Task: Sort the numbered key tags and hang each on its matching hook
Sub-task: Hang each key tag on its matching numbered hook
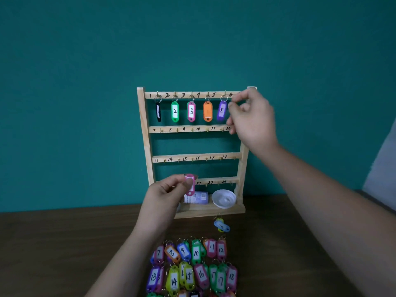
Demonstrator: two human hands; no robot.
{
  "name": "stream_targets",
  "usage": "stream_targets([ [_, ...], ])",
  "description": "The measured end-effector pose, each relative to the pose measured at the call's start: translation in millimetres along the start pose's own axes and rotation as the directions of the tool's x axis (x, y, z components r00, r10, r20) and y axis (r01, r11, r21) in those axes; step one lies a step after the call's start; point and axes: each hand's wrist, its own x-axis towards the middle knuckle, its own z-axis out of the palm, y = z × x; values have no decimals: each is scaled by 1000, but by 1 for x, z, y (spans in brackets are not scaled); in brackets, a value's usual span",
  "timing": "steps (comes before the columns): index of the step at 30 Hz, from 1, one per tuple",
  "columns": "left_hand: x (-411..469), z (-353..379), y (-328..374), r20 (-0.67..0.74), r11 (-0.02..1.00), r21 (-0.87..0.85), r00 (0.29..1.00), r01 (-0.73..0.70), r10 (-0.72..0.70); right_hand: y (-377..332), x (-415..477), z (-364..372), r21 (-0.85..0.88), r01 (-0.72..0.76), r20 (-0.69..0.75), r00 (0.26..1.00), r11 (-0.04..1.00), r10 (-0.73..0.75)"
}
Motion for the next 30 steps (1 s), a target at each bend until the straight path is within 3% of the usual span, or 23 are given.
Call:
stream_targets([
  [2,0,-1,2,-11,1000,-1,1000,-8,8,6,-21,2,-5,31,35,999,1000,-31],
  [4,0,0,2,-30,1000,-20,999,-16,16,12,-44,7,-26,40,162,986,999,-35],
  [7,-1,2,3,-50,999,-5,998,-40,40,19,-79,14,-98,57,428,904,994,-10],
  [10,-2,3,3,-52,996,62,997,-56,60,25,-102,20,-68,25,553,833,997,16],
  [17,-2,2,-2,-32,959,270,994,-90,102,33,-111,16,56,-60,651,759,997,9],
  [21,-2,2,-1,5,945,304,992,-122,127,34,-109,13,93,-74,654,756,993,-5],
  [30,-2,3,-3,28,887,430,985,-167,172,37,-108,22,-55,87,645,763,995,-31],
])
